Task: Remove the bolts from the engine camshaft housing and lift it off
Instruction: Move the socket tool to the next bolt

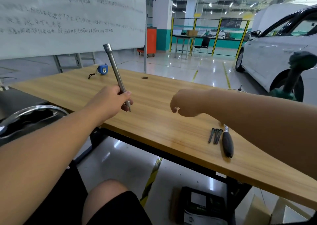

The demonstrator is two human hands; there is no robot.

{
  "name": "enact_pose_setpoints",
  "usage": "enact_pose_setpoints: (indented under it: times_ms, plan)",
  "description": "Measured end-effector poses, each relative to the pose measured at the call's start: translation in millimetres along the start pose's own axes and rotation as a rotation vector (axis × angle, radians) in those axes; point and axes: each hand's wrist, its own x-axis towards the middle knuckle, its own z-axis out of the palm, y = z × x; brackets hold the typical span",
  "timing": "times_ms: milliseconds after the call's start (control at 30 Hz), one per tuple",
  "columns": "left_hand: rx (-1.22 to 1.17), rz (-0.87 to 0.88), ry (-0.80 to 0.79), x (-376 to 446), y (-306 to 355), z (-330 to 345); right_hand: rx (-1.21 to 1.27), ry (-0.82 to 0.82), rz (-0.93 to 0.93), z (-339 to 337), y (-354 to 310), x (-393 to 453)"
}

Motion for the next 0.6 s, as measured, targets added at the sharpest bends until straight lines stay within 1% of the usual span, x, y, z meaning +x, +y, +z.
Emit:
enact_pose_setpoints:
  times_ms: [67, 133, 200, 267, 333, 433, 500, 600]
  plan:
    - [-0.018, -0.003, 0.017, -6, 2, -15, 0.101, 0.149, -0.023, -15, -24, 12]
    - [-0.003, -0.004, 0.041, -14, 3, -36, 0.284, 0.335, -0.036, -38, -56, 24]
    - [0.008, -0.009, 0.084, -26, 3, -65, 0.557, 0.540, -0.062, -67, -93, 35]
    - [0.052, -0.015, 0.133, -42, 1, -100, 0.899, 0.686, -0.114, -100, -132, 42]
    - [0.106, -0.033, 0.180, -61, -2, -139, 1.166, 0.752, -0.192, -134, -174, 49]
    - [0.168, -0.074, 0.258, -97, -6, -201, 1.390, 0.768, -0.329, -184, -240, 55]
    - [0.258, -0.106, 0.308, -127, -7, -241, 1.457, 0.761, -0.428, -213, -285, 53]
    - [0.407, -0.194, 0.354, -175, -12, -295, 1.463, 0.766, -0.593, -251, -344, 43]
